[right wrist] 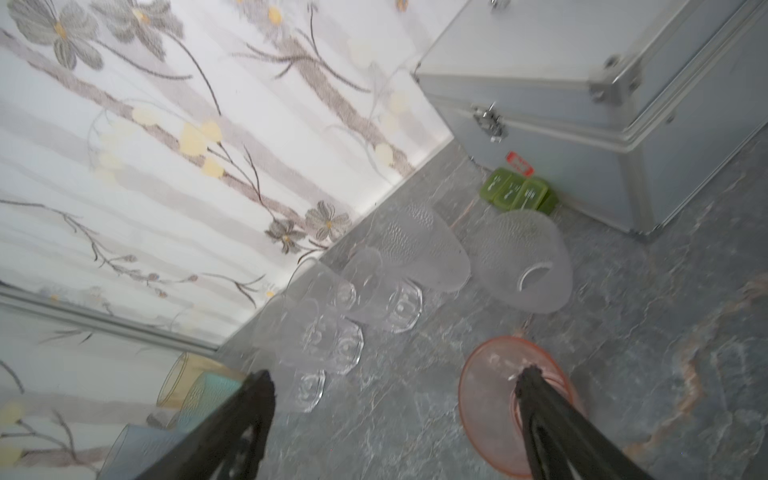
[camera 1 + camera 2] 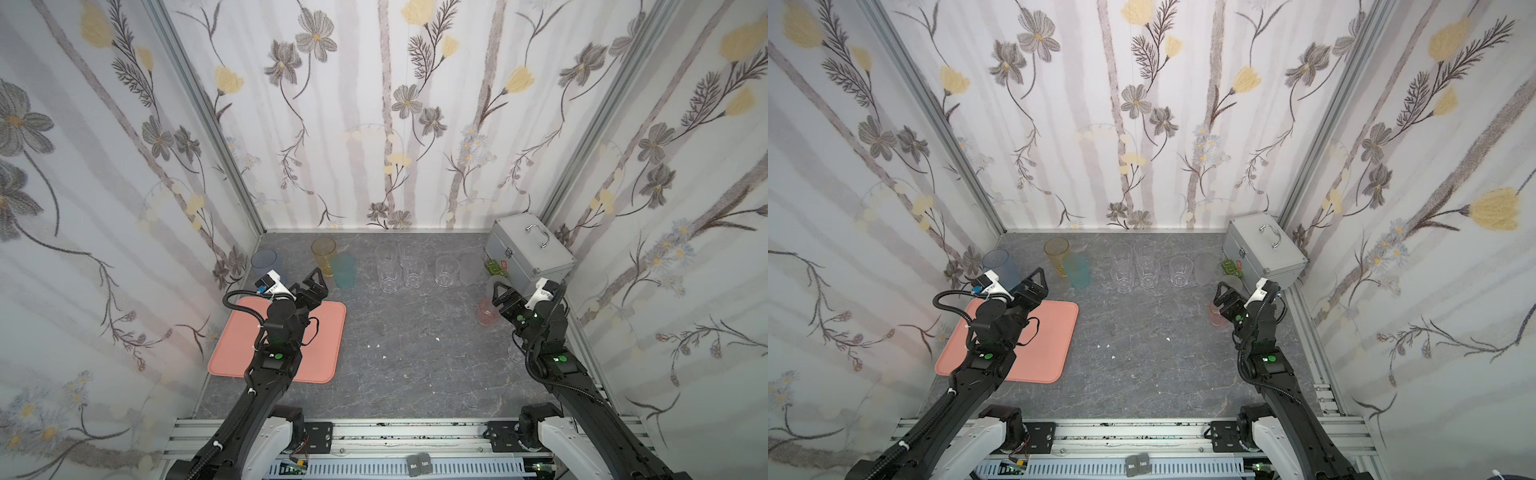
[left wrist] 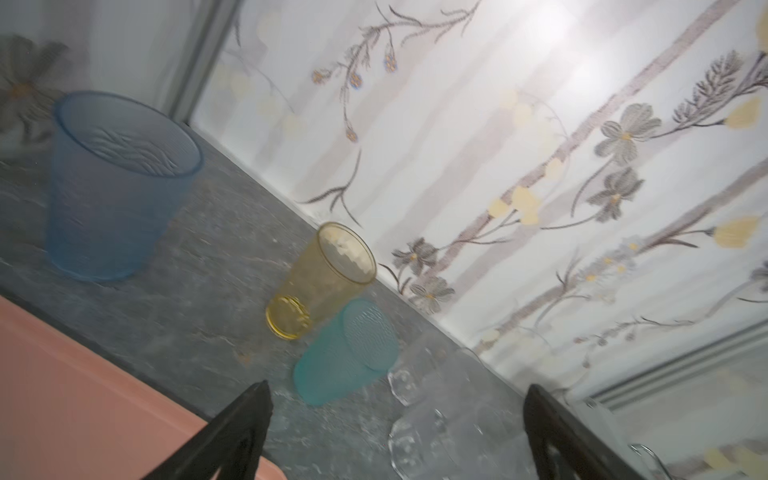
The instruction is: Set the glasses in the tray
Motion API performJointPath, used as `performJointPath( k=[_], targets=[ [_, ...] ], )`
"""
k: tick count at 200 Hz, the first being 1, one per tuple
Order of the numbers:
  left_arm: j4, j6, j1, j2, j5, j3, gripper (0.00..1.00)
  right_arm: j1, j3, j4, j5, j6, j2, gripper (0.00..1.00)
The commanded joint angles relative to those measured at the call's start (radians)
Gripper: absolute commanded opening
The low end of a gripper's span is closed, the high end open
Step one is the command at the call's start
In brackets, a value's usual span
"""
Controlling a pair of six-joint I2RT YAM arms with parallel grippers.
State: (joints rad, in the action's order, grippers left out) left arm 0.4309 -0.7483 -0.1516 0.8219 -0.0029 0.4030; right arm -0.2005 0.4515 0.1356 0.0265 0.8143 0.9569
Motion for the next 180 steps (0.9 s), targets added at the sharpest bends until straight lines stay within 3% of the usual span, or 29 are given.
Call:
performJointPath(
  k=[1,23,57,95,148,180],
  targets=[
    [-0.066,-0.168,0.002,-0.047,0.156,0.002,0.83,-0.082,0.034,-0.096,0.029,0.077,0.037,0.89],
    [-0.279,-0.121,-0.055,-0.044,0.154,0.051,0.79,-0.206,0.090,-0.145,0.083,0.072,0.104,0.89],
    [-0.575,-0.078,-0.214,0.007,-0.045,0.067,0.74,-0.381,0.204,-0.195,0.166,0.071,0.237,0.89],
    [-0.627,-0.079,-0.405,0.080,-0.295,0.045,0.75,-0.521,0.337,-0.220,0.186,0.036,0.412,0.89],
    [-0.623,-0.051,-0.416,0.278,-0.325,0.072,0.85,-0.674,0.428,-0.170,0.124,0.038,0.591,0.89],
    [-0.603,-0.044,-0.417,0.365,-0.234,0.105,0.86,-0.701,0.456,-0.149,0.087,0.046,0.673,0.89]
  ],
)
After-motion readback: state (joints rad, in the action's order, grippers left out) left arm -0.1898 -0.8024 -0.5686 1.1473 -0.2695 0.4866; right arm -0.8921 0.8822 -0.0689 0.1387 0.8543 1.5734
